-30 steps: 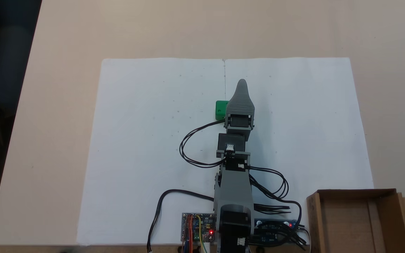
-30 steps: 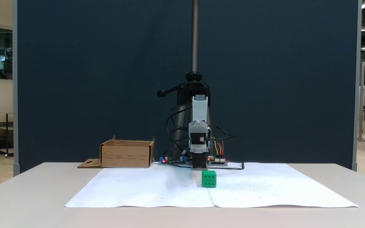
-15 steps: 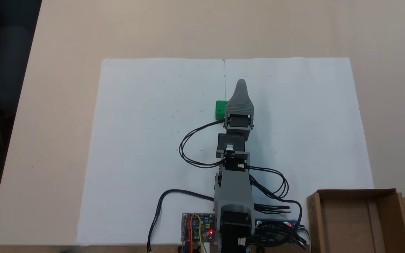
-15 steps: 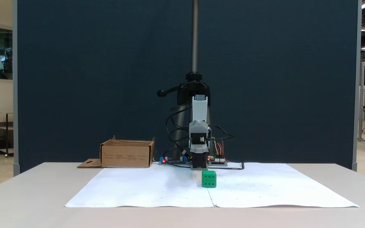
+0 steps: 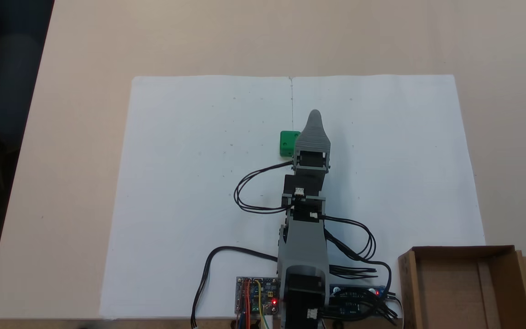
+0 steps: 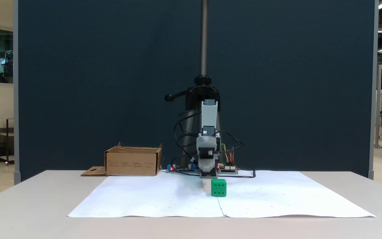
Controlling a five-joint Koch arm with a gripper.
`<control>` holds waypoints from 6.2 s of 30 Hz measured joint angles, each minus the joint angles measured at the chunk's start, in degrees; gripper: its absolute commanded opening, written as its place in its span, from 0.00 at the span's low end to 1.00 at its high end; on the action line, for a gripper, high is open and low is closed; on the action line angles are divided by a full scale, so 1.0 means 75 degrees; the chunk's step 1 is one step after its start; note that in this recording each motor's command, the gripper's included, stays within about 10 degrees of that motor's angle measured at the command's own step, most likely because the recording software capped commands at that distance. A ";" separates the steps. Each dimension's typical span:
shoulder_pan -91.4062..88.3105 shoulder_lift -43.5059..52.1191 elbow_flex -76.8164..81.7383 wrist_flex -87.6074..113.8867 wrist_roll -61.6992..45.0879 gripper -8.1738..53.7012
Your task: Grasp a green dice and put it in the bin.
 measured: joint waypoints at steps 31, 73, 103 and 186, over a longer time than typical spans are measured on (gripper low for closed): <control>-0.0891 -0.0926 -0.7359 1.2129 0.0867 0.80; -0.2660 -0.2824 -0.8707 1.4402 0.2016 0.80; -0.2391 -0.4781 -0.8402 1.2609 0.2016 0.83; -0.1383 -0.6551 -0.8414 1.1977 0.1160 0.62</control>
